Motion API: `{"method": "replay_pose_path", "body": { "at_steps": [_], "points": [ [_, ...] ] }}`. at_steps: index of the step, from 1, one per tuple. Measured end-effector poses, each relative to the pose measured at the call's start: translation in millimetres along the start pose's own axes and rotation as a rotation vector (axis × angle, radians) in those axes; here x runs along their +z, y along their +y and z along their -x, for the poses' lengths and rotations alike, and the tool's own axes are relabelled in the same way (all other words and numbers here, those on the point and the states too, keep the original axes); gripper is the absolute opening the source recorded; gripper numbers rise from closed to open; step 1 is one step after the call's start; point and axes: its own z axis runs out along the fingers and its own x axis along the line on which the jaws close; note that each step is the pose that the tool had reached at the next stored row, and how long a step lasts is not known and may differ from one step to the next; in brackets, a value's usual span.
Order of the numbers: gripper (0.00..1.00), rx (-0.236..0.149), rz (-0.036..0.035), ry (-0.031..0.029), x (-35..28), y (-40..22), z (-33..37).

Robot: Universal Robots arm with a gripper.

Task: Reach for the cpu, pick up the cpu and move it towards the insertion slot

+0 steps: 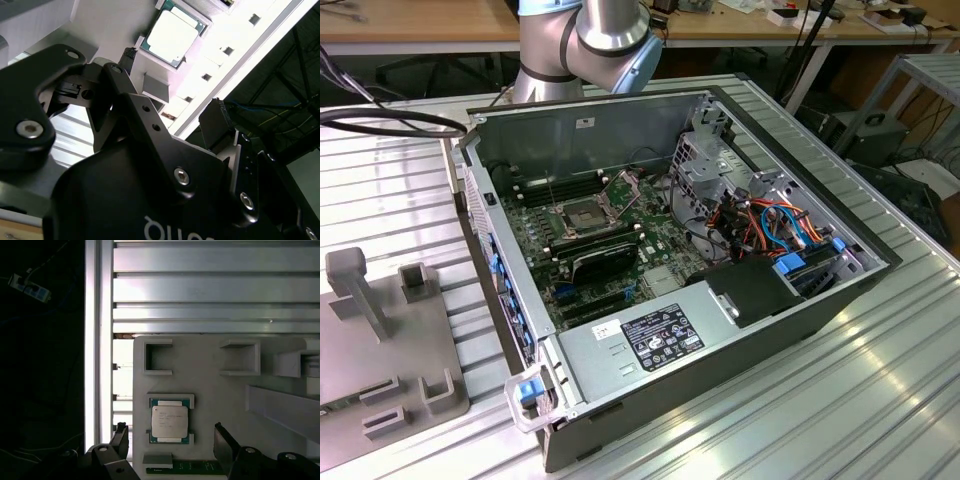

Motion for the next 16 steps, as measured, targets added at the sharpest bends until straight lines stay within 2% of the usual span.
{"method": "replay_pose_path", "body": {
  "at_steps": [5, 8, 13, 16],
  "points": [
    [0.78, 0.0, 0.0, 0.0001, 3.0, -0.7, 0.1],
    [0.78, 0.0, 0.0001, 0.0001, 6.3, -3.5, 0.1],
    [0.78, 0.0, 0.0001, 0.001, 17.7, -5.7, 0.4],
    [0.78, 0.0, 0.0, 0.0013, 26.6, -7.9, 0.6]
  ]
}}
